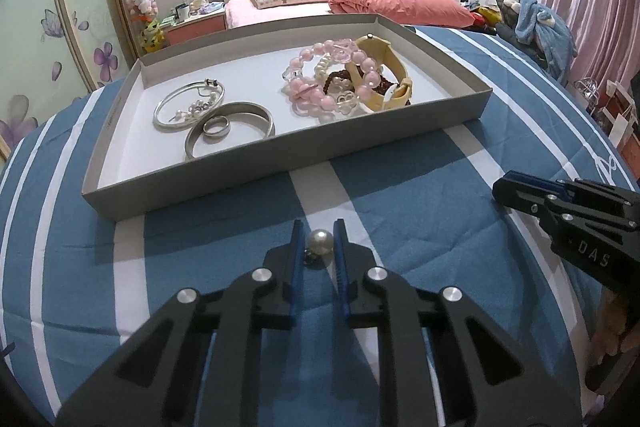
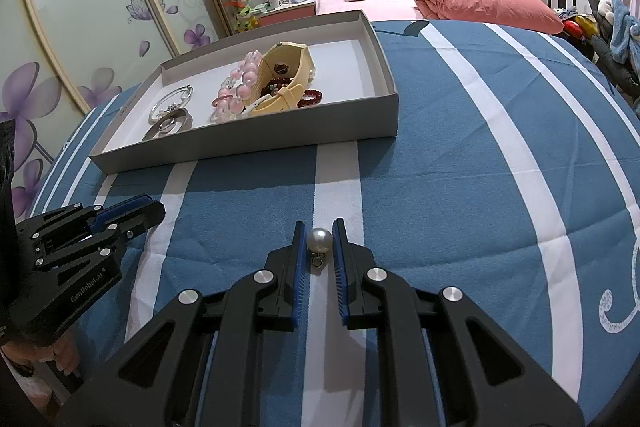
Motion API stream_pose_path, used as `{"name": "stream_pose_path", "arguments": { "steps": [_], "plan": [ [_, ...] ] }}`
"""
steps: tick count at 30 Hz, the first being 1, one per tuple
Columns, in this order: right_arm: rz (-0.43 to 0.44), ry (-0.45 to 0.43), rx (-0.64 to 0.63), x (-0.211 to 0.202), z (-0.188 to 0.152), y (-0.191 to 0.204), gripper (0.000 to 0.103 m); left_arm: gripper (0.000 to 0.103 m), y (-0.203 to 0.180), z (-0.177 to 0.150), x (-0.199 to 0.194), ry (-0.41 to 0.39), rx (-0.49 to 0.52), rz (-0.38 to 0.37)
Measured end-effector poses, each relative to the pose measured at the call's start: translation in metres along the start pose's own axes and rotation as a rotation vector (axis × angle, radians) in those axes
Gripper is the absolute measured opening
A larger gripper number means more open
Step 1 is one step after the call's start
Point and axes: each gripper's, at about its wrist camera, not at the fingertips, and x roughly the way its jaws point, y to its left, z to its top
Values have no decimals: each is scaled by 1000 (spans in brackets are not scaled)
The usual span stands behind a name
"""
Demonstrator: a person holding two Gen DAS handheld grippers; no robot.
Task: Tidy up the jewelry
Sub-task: 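Carry both pearl studs over the gray tray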
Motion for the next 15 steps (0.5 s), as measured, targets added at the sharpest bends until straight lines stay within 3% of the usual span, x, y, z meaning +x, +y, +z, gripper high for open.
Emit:
{"name": "stream_pose_path", "arguments": {
  "steps": [15],
  "plan": [
    [13, -10, 8, -1, -1, -1, 14, 15, 9, 0, -4, -20, -40, -8]
  ]
}}
